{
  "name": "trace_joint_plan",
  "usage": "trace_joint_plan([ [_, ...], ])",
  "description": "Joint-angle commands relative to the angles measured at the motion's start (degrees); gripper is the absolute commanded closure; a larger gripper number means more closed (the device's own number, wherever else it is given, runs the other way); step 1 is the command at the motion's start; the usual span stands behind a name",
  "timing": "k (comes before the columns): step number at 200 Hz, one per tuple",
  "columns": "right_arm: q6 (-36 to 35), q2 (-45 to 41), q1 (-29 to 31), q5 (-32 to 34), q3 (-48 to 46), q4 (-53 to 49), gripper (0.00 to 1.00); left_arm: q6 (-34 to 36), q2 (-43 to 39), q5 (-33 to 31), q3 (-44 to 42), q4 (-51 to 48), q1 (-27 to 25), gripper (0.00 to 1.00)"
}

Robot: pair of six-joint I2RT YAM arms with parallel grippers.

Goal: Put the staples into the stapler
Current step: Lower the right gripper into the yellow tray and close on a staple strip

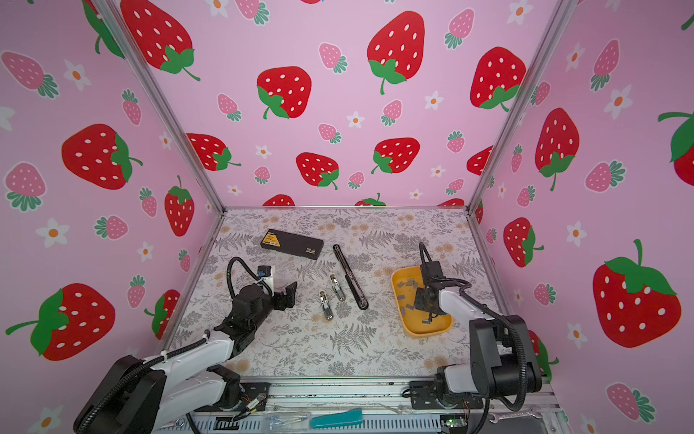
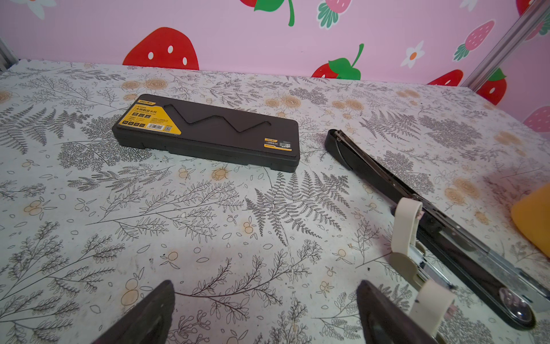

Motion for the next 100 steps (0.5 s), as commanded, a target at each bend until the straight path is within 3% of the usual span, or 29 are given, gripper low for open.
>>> trace_joint_plan([
  [1, -0.84, 1.34, -0.29, -0.96, -0.5, 0.24, 0.54, -0.57, -0.9, -0.37, 0.71, 0.38, 0.28, 0.04],
  [55, -1.87, 3.2, -0.39, -3.34, -0.57, 1.31, 0.54, -0.71, -0.83, -0.82, 0.81, 0.25, 0.28, 0.04],
  [100, -2.98, 2.18, -0.21, -7.29, -1.02, 2.27, 0.66, -0.66, -0.72, -0.73, 0.96, 0.27, 0.27, 0.04],
])
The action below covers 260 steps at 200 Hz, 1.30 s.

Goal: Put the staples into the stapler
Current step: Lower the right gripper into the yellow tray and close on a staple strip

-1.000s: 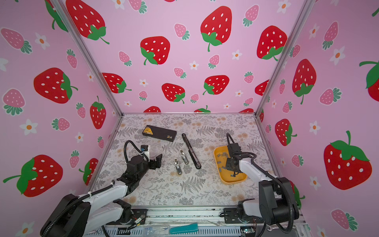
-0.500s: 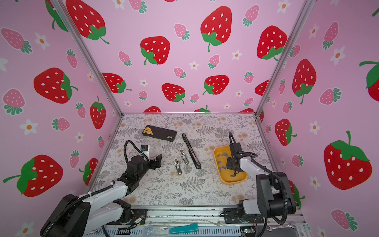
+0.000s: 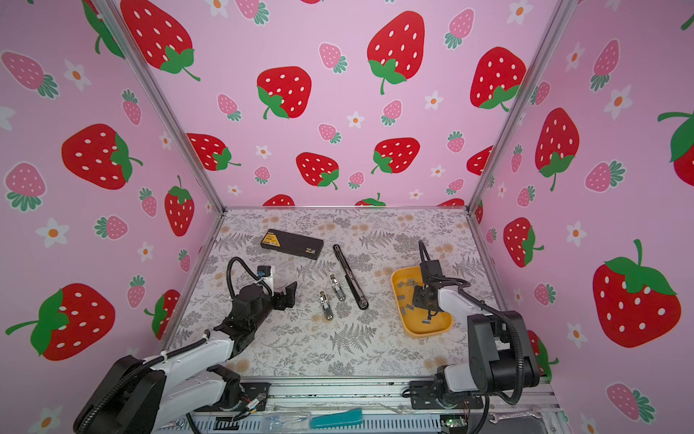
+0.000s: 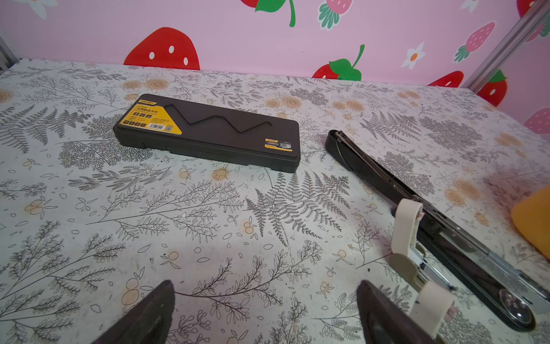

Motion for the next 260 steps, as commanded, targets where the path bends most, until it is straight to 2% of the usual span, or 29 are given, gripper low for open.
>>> trace_joint_plan([
  [1, -0.77, 0.51, -0.17, -3.86, -1.06, -1.72, 0.66, -0.4, -0.74, -0.6, 0.92, 0.3, 0.26, 0.04],
  [260, -1.8, 8.87, 0.15, 1.81, 1.4, -0.22, 0.66, -0.42, -0.11, -0.77, 1.38, 0.15, 0.25, 0.04],
])
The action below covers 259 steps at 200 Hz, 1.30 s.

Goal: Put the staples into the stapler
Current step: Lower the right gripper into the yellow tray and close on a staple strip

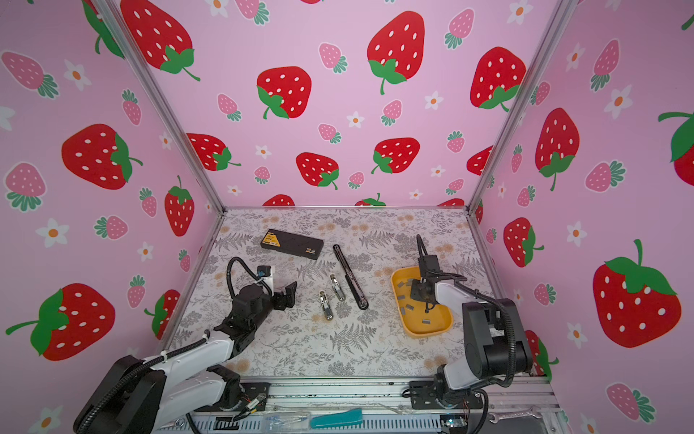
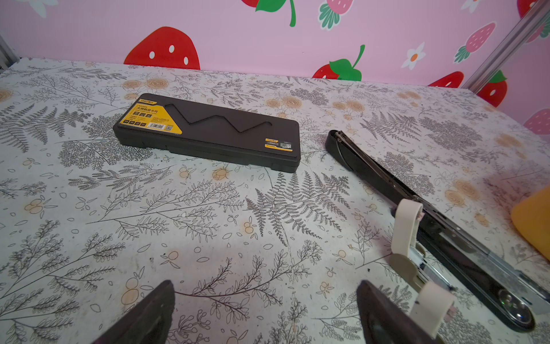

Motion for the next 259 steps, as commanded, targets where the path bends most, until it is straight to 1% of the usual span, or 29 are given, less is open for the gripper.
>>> trace_joint_plan([
  [1, 0.01, 3.52, 0.03, 0.22, -1.62, -5.23, 0.66, -0.26, -0.08, -0.75, 1.37, 0.17, 0.25, 0.04],
  [17, -0.04, 4.01, 0.0, 0.04, -1.62, -5.23, 0.69, -0.29, -0.13, -0.76, 1.31, 0.21, 0.28, 0.04],
  [38, -0.27, 4.19, 0.02, -0.18, -1.62, -5.18, 0.79, -0.36, -0.05, -0.8, 1.29, 0.22, 0.29, 0.04],
  [59, -0.42, 4.1, 0.02, -0.29, -1.61, -5.23, 0.83, -0.26, -0.06, -0.83, 1.35, 0.23, 0.25, 0.04],
  [82, -0.43, 3.75, 0.0, -0.36, -1.79, -5.23, 0.84, -0.28, -0.05, -0.78, 1.35, 0.2, 0.26, 0.04],
  [96, -0.38, 3.62, 0.02, -0.55, -1.88, -5.22, 0.83, -0.33, -0.08, -0.73, 1.25, 0.19, 0.26, 0.04],
  [114, -0.22, 2.95, 0.08, -0.68, -1.88, -5.23, 0.72, -0.29, -0.05, -0.74, 1.27, 0.2, 0.25, 0.04],
  [134, 0.43, 1.54, 0.15, -0.71, -2.3, -5.62, 0.71, -0.23, -0.05, -0.75, 1.27, 0.25, 0.3, 0.04],
  [183, 0.97, 1.46, 0.12, -1.08, -3.05, -5.71, 0.77, -0.29, -0.29, -0.66, 1.2, 0.32, 0.27, 0.04],
  [221, 0.89, 2.3, 0.38, -1.37, -3.11, -5.23, 0.89, -0.26, -0.28, -0.66, 1.2, 0.33, 0.32, 0.04],
  [259, 0.8, 1.36, 0.45, -1.45, -2.7, -5.28, 0.91, -0.29, -0.26, -0.75, 1.17, 0.34, 0.25, 0.04],
])
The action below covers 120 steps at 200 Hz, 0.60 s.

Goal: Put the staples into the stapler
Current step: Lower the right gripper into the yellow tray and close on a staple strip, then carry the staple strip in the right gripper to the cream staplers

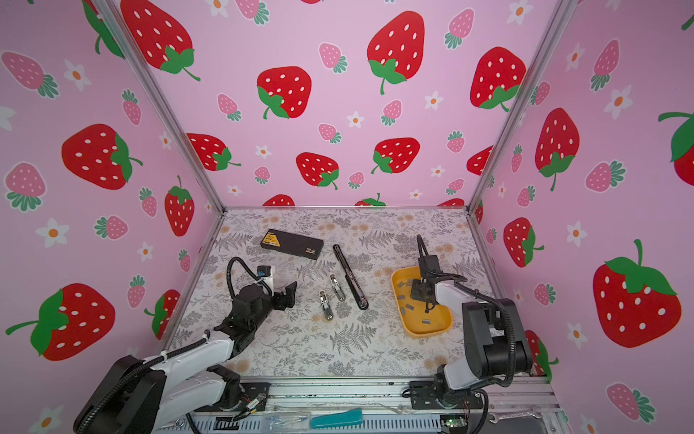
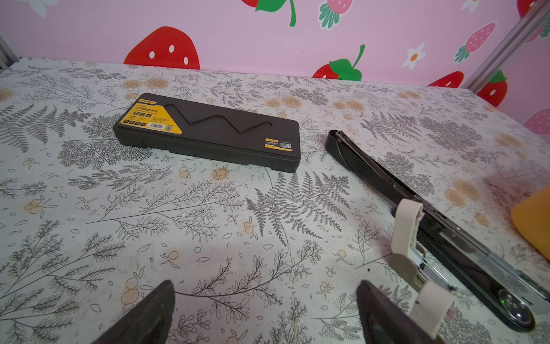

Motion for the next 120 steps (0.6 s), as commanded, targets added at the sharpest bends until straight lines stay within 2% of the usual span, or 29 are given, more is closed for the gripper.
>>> trace_joint_plan([
  [1, 0.54, 1.52, 0.44, -1.61, -2.2, -6.19, 0.91, -0.29, -0.29, -0.75, 1.16, 0.4, 0.25, 0.04],
  [47, 0.09, -4.37, 3.41, -2.25, 0.75, -4.36, 0.92, -0.2, -0.48, -0.55, 0.9, 0.79, 0.25, 0.04],
  [101, 0.25, -13.6, 11.77, 4.54, 3.44, -2.72, 0.94, -0.37, -0.96, -3.18, 0.35, 2.15, 0.26, 0.03],
  [120, 1.07, -17.3, 14.56, 7.26, 3.3, -2.2, 0.95, -0.48, -2.12, -1.93, -0.36, 2.02, 0.33, 0.03],
])
